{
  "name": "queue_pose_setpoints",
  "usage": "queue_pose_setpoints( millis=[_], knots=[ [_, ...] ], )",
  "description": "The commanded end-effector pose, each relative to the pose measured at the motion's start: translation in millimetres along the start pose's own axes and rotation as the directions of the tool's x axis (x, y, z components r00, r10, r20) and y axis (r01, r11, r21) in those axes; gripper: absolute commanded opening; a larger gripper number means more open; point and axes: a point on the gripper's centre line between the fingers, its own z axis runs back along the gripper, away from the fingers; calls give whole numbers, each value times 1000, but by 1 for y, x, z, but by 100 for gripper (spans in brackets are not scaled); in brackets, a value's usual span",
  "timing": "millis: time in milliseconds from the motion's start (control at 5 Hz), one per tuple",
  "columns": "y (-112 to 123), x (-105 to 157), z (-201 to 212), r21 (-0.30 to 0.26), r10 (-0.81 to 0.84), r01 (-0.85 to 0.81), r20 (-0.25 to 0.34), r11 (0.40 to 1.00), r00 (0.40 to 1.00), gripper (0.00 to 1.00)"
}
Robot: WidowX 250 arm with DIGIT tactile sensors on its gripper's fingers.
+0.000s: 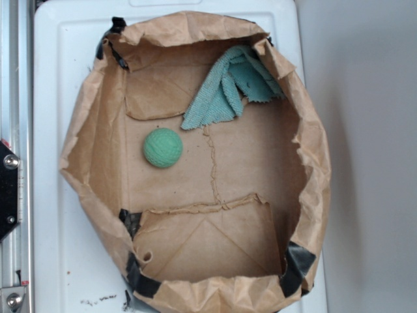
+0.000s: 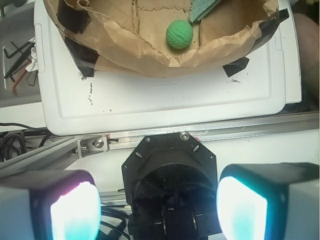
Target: Grab the green ball.
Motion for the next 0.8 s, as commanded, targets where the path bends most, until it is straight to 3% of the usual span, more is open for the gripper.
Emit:
queue_pose_setpoints(
  millis=[0,400,600],
  knots=[
    [0,0,0,0,0,0,0,1000,1000,100],
    [18,61,-18,10,-19,18,122,1000,992,100],
    [29,87,-30,46,-13,5,166,999,986,100]
  ],
)
